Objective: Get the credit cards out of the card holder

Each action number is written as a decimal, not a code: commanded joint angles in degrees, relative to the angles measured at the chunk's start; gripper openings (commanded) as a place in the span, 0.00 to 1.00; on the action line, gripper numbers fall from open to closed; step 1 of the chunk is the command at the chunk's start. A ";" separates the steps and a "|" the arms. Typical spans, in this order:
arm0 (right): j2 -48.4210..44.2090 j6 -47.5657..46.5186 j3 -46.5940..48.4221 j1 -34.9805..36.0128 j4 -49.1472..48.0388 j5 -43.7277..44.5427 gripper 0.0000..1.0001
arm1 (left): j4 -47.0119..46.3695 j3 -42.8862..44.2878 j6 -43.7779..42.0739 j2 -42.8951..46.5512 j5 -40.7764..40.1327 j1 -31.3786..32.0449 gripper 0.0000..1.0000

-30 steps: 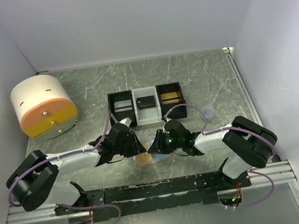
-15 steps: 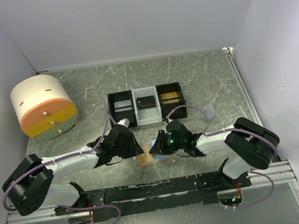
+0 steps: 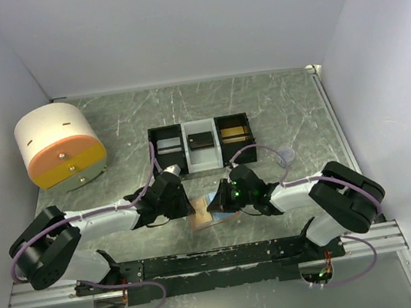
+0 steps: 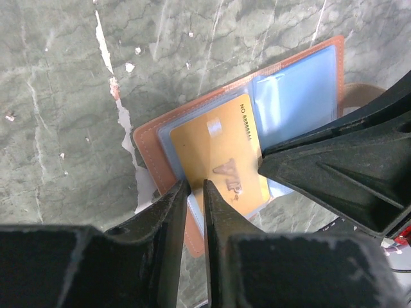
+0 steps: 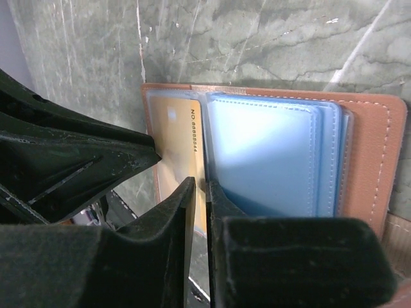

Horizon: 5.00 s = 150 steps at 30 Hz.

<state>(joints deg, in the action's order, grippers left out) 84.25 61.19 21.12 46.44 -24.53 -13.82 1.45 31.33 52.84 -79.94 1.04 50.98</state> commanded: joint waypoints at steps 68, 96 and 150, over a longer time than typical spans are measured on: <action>-3.41 -1.52 1.02 -0.34 5.47 1.16 0.18 | 4.38 -0.24 -3.31 -0.40 -0.84 3.16 0.28; -0.70 -6.46 2.95 -0.60 6.83 -1.29 0.25 | 3.57 0.31 -3.00 -0.80 -1.26 3.25 0.28; -7.18 -2.60 -2.01 -1.78 6.35 0.76 0.00 | -0.74 1.12 -1.57 -2.82 -1.18 4.55 0.33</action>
<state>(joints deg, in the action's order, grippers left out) 76.23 57.98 19.90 44.95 -15.29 -11.46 0.21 33.30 50.89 -81.89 1.13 54.98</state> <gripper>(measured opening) 0.006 0.343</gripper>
